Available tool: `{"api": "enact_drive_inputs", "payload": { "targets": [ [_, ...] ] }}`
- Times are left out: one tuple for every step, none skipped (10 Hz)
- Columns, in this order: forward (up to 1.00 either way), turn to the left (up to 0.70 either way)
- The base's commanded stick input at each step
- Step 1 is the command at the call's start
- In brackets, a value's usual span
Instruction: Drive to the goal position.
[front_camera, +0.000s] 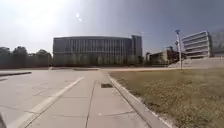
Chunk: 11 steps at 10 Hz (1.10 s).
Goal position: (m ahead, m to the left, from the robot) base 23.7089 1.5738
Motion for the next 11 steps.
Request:
{"api": "enact_drive_inputs", "payload": {
  "targets": [
    [0.04,0.0],
    [0.04,0.0],
    [0.04,0.0],
    [0.04,0.0],
    [0.04,0.0],
    [0.04,0.0],
    [0.04,0.0],
    [0.04,0.0],
    [0.04,0.0],
    [0.04,0.0],
    [0.04,0.0]
  ]
}}
